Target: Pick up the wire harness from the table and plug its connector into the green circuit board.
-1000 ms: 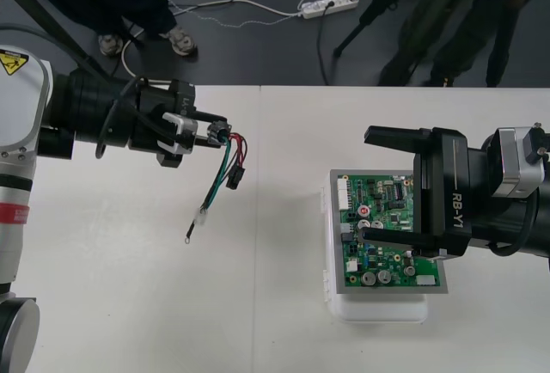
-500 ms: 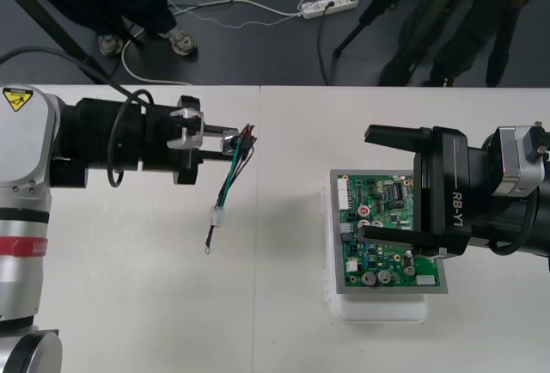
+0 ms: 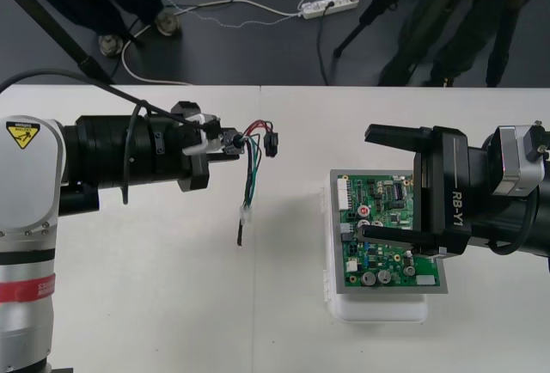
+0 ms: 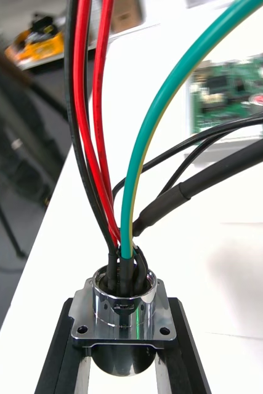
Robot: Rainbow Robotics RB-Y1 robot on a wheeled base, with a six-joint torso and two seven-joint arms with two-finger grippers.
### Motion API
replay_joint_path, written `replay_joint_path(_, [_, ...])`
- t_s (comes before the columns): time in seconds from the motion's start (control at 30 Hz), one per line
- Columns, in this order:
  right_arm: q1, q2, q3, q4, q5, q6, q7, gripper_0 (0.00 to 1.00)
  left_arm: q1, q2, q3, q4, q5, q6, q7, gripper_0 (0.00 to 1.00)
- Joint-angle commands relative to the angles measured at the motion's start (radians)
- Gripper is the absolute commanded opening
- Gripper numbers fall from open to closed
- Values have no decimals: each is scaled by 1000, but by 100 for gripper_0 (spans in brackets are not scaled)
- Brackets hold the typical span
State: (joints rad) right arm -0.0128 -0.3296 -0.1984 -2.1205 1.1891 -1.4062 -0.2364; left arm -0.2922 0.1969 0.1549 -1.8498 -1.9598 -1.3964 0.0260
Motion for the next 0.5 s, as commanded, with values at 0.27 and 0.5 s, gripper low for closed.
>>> replay_joint_path(0.27, [11, 12, 16, -32, 0, 21, -37, 100, 61, -20, -92, -52, -37, 304, 183, 0])
replay_joint_path(0.5, [11, 12, 19, -32, -2, 33, -41, 100, 65, -20, -179, -57, -87, 427, 190, 0])
